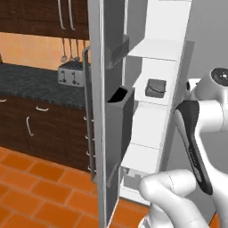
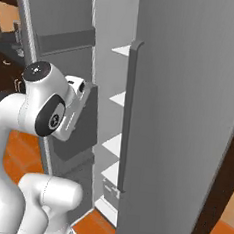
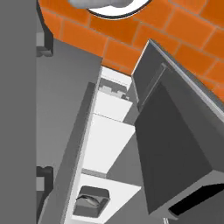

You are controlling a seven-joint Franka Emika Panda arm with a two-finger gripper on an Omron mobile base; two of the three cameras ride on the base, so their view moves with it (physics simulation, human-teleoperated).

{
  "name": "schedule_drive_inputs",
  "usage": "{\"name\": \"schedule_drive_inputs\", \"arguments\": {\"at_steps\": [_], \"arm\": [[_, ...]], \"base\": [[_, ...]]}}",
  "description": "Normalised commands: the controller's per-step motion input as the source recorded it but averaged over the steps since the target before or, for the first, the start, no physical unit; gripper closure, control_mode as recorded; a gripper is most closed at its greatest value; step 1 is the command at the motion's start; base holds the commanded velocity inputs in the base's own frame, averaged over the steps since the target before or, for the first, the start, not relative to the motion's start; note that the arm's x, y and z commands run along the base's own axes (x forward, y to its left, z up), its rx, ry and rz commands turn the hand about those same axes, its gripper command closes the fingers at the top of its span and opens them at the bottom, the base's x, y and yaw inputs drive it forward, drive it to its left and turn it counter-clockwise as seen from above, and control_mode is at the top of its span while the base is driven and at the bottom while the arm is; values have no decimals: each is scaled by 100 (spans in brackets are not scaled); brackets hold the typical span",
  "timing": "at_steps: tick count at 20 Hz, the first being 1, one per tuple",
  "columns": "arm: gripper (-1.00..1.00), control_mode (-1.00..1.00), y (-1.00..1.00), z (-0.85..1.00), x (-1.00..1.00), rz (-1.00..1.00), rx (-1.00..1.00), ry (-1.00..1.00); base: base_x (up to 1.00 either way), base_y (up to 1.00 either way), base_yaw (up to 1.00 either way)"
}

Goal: Take the meat container that has the fish and place it on the second highest rack of the freezer. Then take the vegetable container that has the potato and lemon wedge and place it on the highest rack of the freezer.

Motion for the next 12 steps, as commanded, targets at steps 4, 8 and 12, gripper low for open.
{"name": "schedule_drive_inputs", "arguments": {"at_steps": [4, 8, 12], "arm": [[-100, 100, 0, 0, 0, 0, 0, 0], [-100, 100, 0, 0, 0, 0, 0, 0], [-100, 100, 0, 0, 0, 0, 0, 0]], "base": [[-53, -1, 65], [-26, 0, 92], [-17, 0, 100]]}}
